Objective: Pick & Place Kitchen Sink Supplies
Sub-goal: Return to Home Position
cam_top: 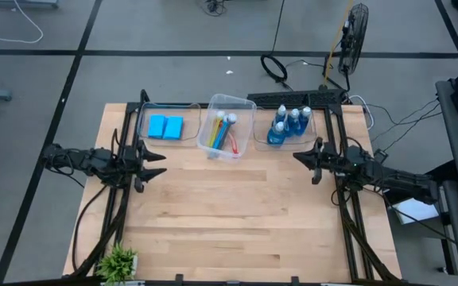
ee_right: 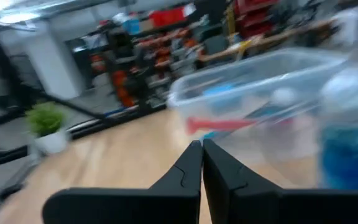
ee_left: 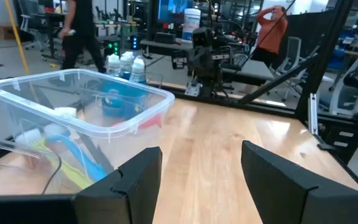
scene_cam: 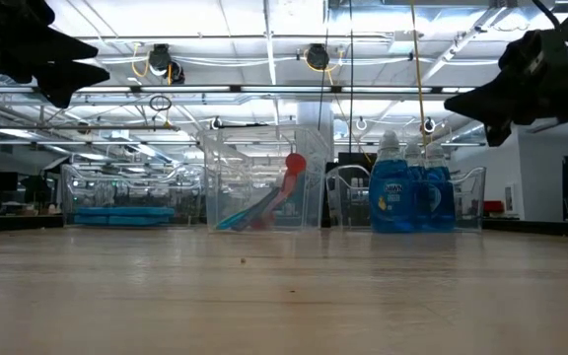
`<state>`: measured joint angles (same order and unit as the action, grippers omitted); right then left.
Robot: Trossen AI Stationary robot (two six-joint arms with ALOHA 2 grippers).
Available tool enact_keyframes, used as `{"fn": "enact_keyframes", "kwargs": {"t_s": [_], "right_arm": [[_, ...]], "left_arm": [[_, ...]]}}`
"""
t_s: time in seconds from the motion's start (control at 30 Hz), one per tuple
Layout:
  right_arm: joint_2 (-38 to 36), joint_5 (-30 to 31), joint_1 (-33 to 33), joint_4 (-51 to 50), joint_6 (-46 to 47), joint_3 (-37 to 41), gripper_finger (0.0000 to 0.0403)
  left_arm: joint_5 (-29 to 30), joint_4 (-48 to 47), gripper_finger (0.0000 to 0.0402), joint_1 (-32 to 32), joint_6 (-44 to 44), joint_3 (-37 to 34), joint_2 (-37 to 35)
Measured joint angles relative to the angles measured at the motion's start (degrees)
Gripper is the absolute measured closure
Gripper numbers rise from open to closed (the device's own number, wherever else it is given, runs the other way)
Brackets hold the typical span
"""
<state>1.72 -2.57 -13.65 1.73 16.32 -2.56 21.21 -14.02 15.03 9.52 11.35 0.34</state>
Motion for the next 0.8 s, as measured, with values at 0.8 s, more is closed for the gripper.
{"fn": "enact_keyframes", "kwargs": {"t_s": [0.8], "right_arm": [[-0.07,3.98,-0.02,0.51,-2.21,0.21,0.0403]], "left_arm": [[-0.08,0.57,0.0178,0.0,0.13,0.04,0.02]]}}
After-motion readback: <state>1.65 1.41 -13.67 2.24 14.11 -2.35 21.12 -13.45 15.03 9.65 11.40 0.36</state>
